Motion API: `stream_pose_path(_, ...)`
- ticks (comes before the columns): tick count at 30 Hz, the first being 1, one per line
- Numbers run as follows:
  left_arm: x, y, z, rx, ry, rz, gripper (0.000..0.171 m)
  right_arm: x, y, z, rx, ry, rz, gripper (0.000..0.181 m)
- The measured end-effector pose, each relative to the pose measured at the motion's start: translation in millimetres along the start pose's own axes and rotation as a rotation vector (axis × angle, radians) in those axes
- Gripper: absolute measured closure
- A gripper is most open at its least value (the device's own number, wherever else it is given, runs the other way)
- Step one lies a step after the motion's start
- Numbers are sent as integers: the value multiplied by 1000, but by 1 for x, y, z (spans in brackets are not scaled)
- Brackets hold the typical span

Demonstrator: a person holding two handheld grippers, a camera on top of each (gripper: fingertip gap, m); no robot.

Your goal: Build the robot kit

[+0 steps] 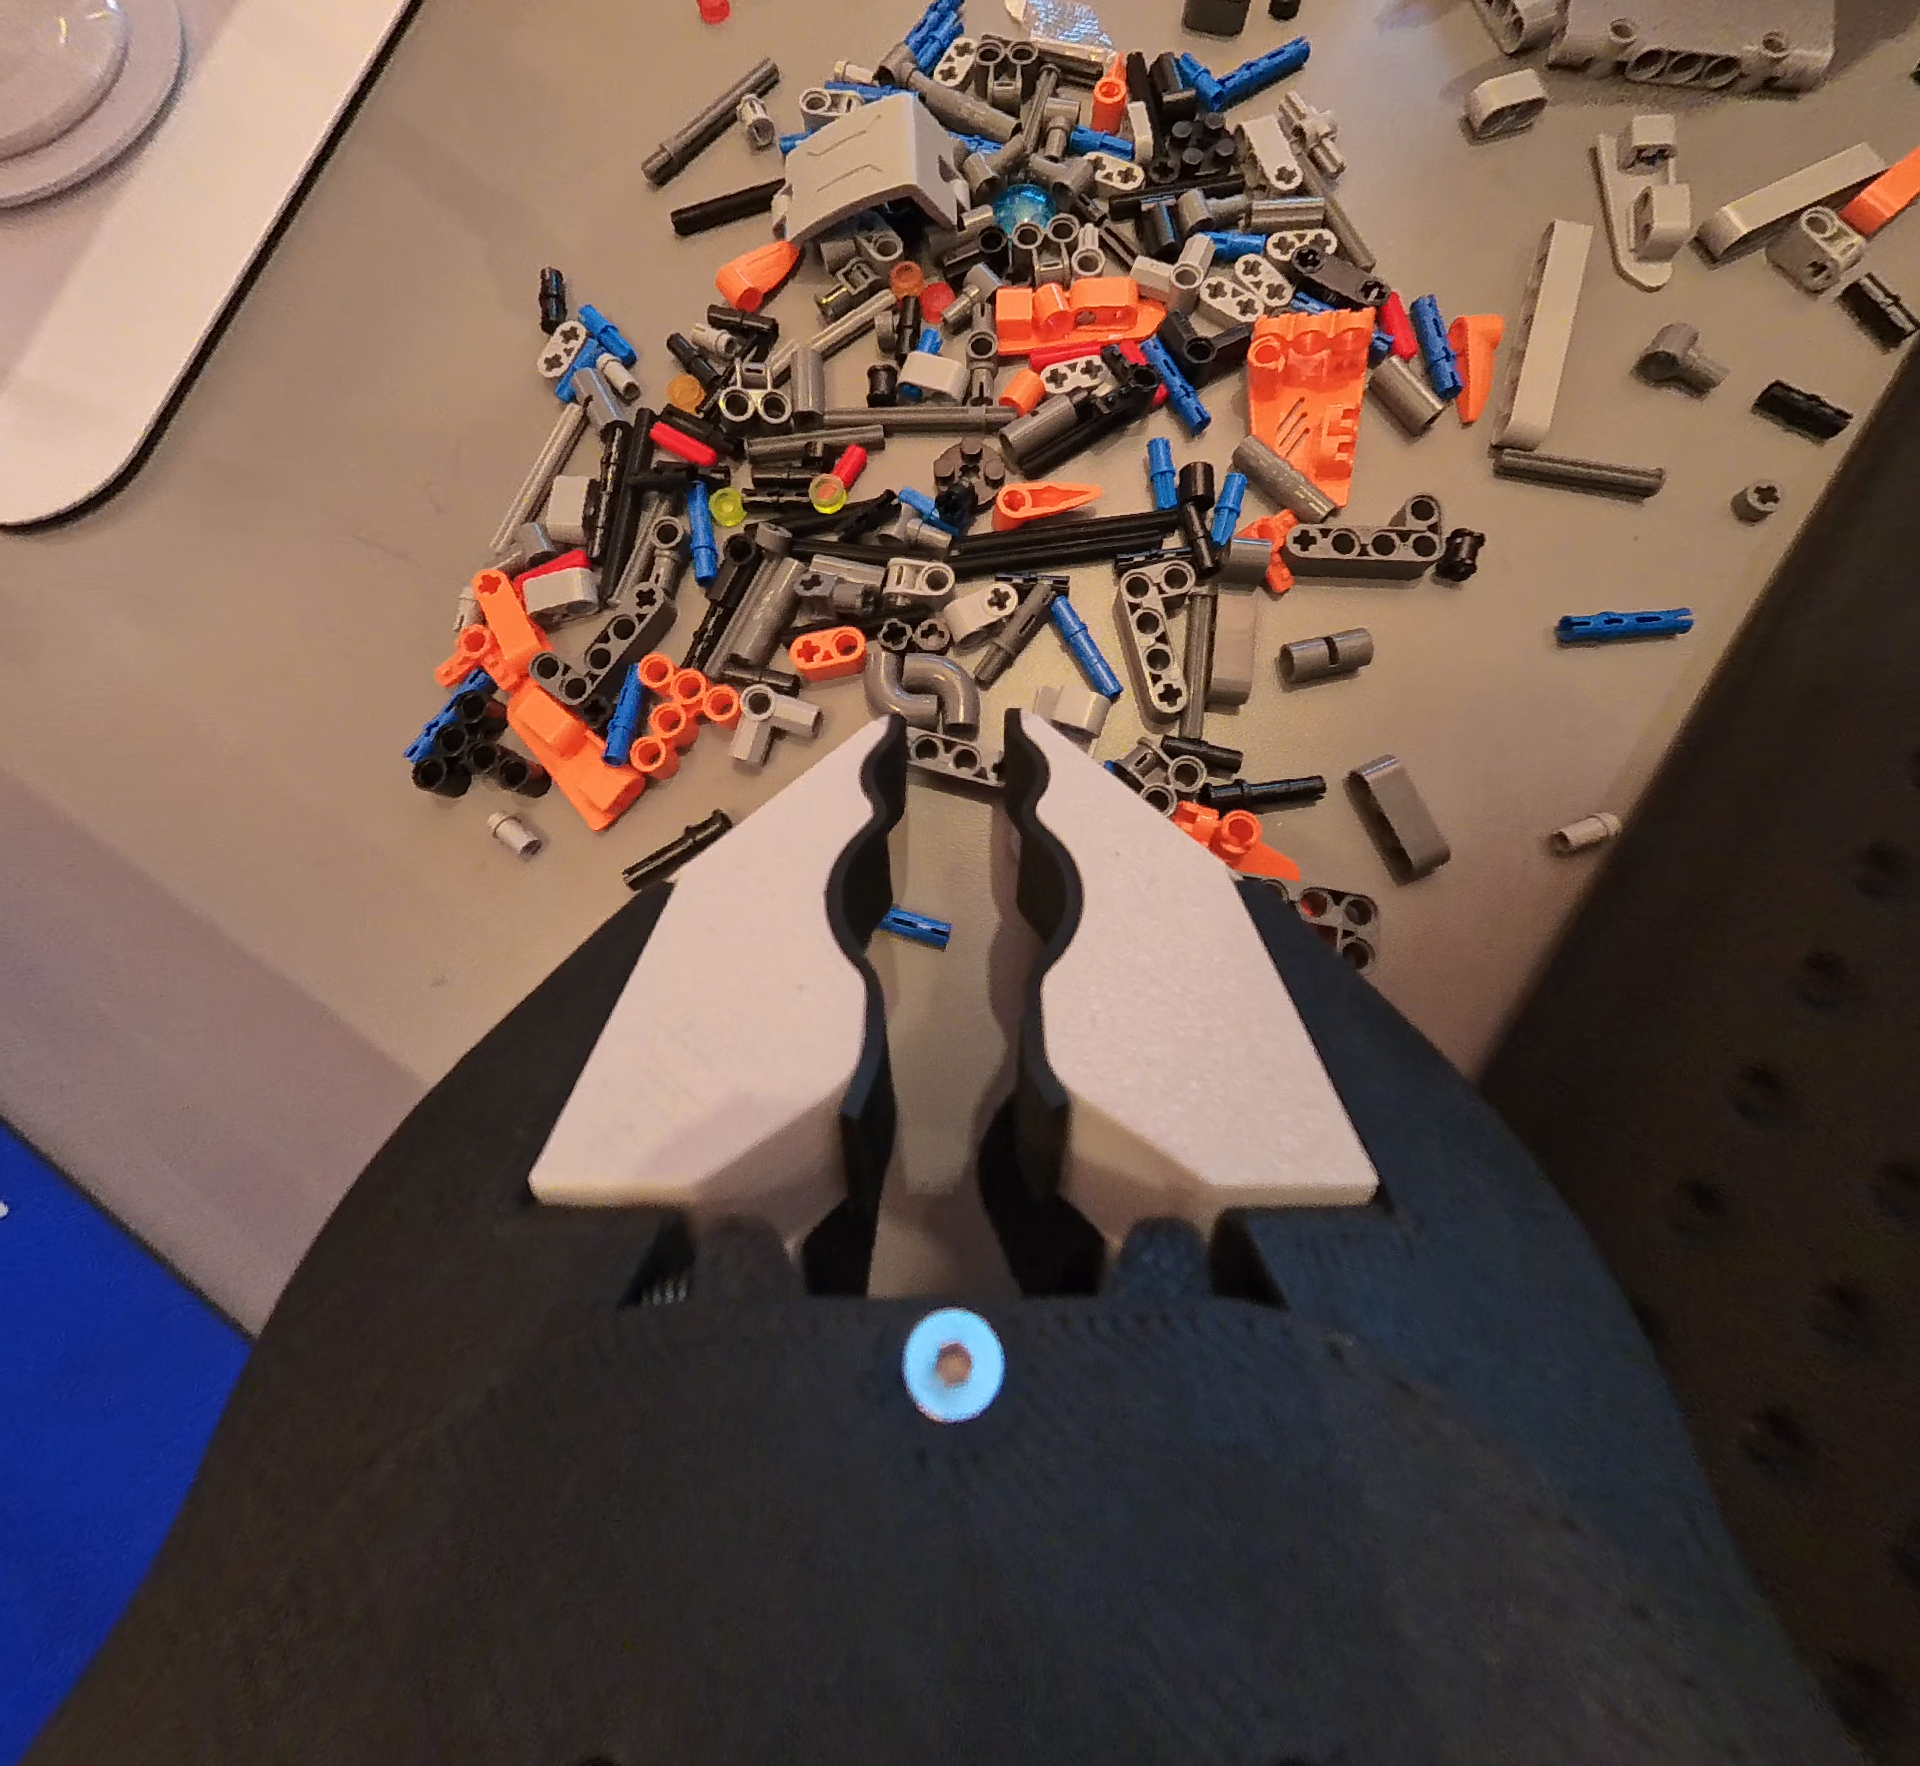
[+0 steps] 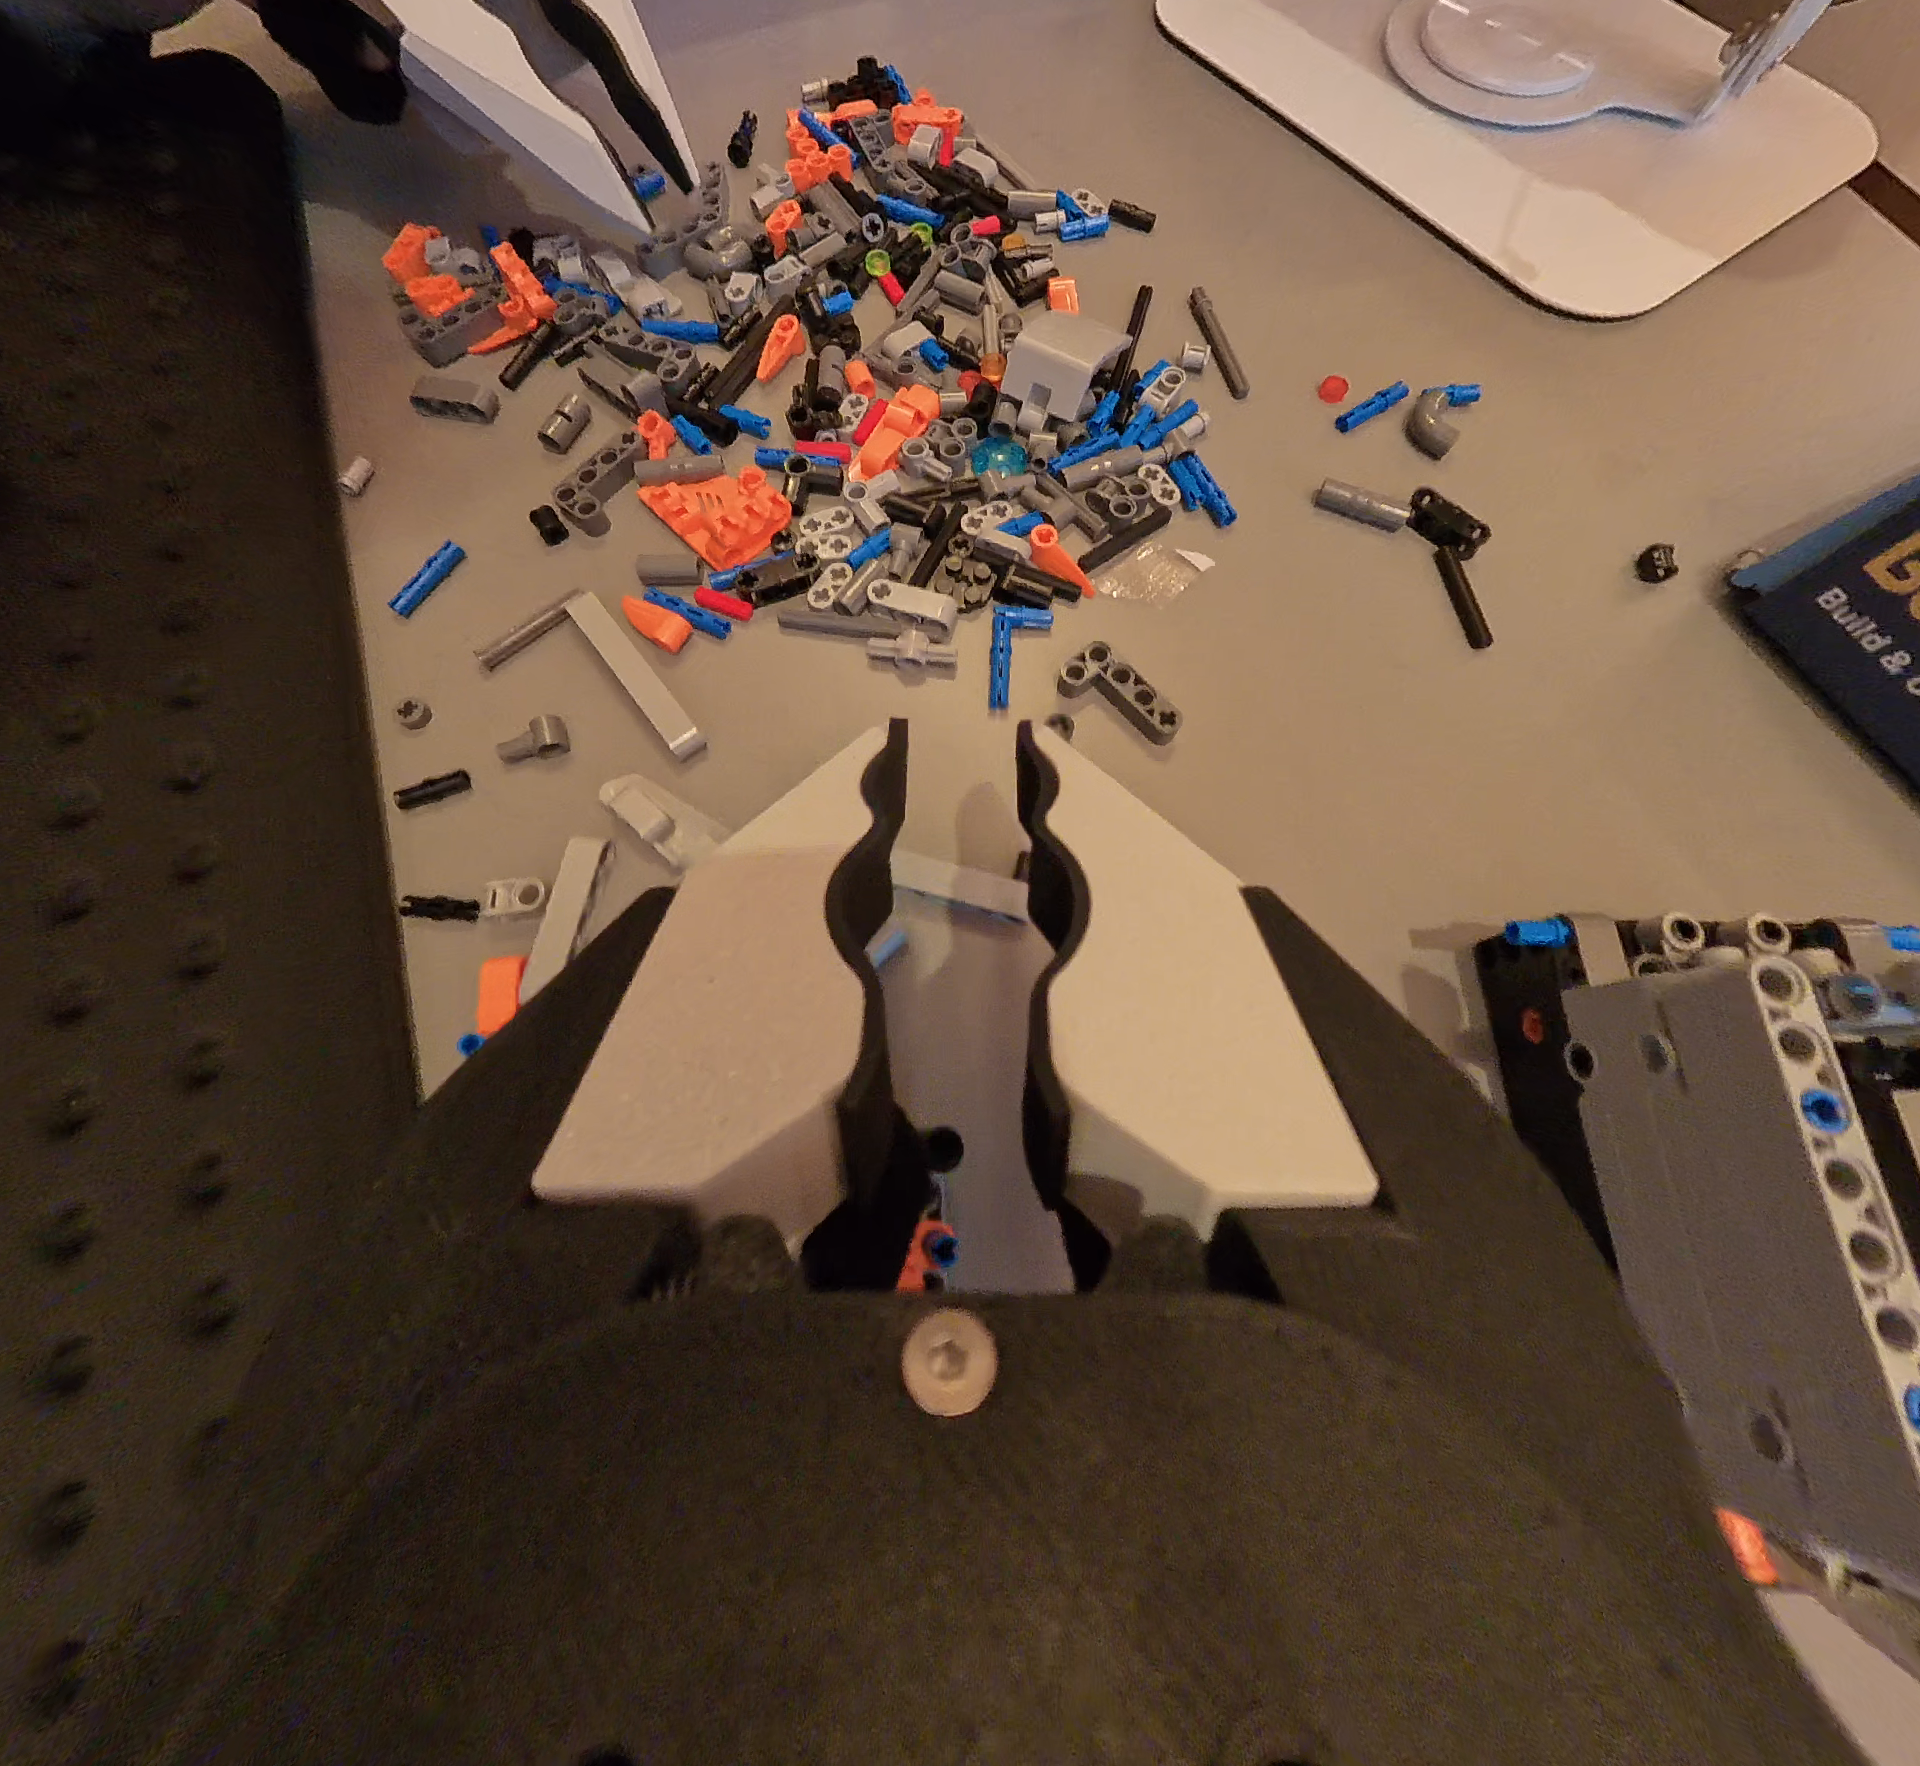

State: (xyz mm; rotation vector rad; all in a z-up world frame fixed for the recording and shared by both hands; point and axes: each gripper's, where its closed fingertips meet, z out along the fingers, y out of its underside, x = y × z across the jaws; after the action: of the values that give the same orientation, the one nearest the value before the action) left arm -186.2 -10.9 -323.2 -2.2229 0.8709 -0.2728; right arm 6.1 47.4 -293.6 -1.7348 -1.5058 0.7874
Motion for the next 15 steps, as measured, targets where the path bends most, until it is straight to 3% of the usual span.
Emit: stream_pose_path(15,2,-5,-2,41,21,-4,156,-11,-52,59,-44,33,-70,157)
